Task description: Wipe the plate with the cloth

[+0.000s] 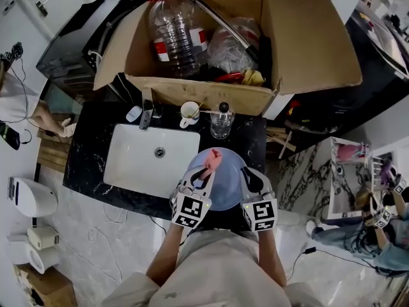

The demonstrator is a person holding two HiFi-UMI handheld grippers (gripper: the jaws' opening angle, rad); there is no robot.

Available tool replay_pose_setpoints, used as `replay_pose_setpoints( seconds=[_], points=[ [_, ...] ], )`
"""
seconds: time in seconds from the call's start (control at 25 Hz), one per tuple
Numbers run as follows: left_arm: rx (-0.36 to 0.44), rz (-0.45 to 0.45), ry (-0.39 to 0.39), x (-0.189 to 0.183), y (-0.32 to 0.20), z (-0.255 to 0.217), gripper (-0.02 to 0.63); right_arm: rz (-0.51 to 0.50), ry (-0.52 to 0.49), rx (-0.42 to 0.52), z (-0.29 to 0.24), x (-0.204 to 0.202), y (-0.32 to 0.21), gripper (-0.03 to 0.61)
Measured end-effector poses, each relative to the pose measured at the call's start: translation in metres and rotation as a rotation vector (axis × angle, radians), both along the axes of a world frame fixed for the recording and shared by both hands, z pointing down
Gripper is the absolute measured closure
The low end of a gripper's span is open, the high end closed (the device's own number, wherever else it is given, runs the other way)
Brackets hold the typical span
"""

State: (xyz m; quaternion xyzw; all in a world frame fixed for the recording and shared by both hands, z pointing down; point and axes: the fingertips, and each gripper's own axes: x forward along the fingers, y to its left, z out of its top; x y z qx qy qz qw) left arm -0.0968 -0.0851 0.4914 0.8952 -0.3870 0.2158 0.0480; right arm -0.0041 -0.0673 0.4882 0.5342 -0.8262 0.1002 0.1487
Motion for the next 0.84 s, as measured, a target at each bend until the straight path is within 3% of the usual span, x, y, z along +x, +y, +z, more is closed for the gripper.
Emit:
replay_pose_setpoints(
  seconds=[0.44, 0.84],
  points=[
    [0.004, -0.007, 0.059, -0.009, 0.001, -0.005, 0.580, 0.011, 0.040, 0.002, -0.009, -0.011, 0.006, 0.572],
    [-0.001, -0.054, 0.065, -0.005, 0.000, -0.002, 0.581, -0.029, 0.041, 0.011, -0.013, -0.006, -0.001, 0.572]
  ],
)
